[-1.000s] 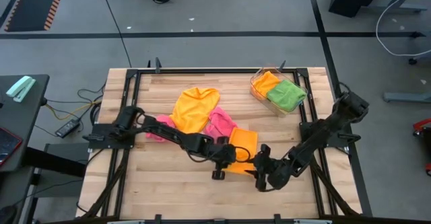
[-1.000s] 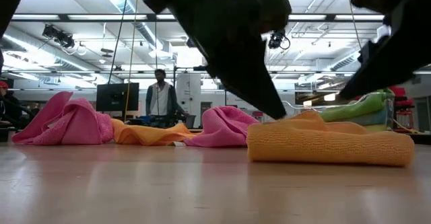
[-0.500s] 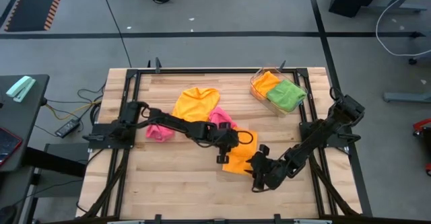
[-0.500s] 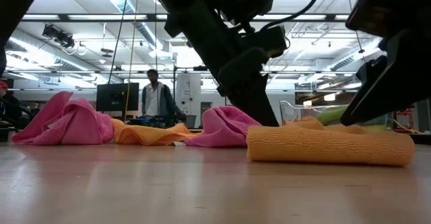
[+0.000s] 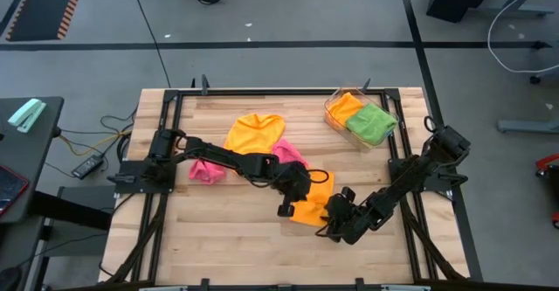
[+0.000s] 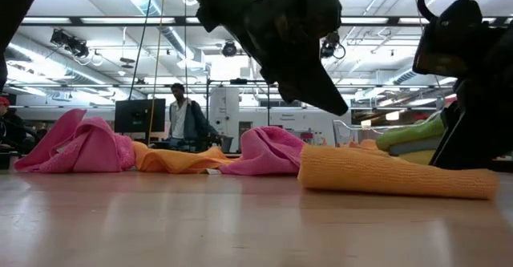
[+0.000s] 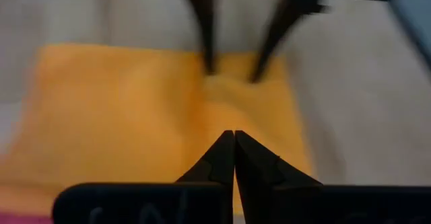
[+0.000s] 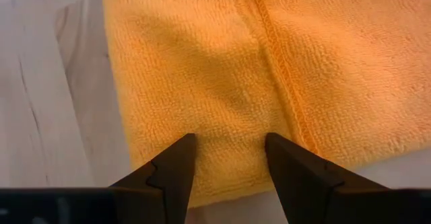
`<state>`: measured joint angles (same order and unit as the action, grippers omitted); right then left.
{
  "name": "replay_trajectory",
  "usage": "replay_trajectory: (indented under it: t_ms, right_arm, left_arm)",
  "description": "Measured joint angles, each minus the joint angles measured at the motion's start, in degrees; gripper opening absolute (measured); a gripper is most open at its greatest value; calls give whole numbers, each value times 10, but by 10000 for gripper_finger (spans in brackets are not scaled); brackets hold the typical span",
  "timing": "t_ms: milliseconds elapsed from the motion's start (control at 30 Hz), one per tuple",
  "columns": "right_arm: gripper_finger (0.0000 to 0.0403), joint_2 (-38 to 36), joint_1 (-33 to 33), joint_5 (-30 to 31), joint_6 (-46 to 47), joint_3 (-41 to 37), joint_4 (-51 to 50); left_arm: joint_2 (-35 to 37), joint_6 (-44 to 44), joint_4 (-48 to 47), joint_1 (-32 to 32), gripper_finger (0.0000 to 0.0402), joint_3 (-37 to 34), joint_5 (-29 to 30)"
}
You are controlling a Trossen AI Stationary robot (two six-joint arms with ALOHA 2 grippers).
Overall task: Fold microfiber towels
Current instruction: Fold the bottom orange towel
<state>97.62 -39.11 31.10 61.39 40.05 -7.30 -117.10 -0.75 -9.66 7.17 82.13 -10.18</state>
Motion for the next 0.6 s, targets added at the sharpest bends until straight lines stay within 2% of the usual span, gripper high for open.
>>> replay_trajectory:
  t_ms: [100, 267, 400, 600]
  right_arm:
    - [187, -5, 0, -6, -4, 0, -5]
    - [173, -11, 1, -12, -4, -1, -16]
    - [165, -11, 1, -12, 4, -1, -17]
    - [158, -11, 4, -12, 6, -1, -17]
  left_arm:
    - [-3, 0, 0, 14, 17, 0, -48]
    - [-7, -55, -1, 56, 49, 0, -40]
    - [-7, -99, -10, 87, 113, 0, 18]
    - [-15, -195, -48, 118, 230, -1, 138]
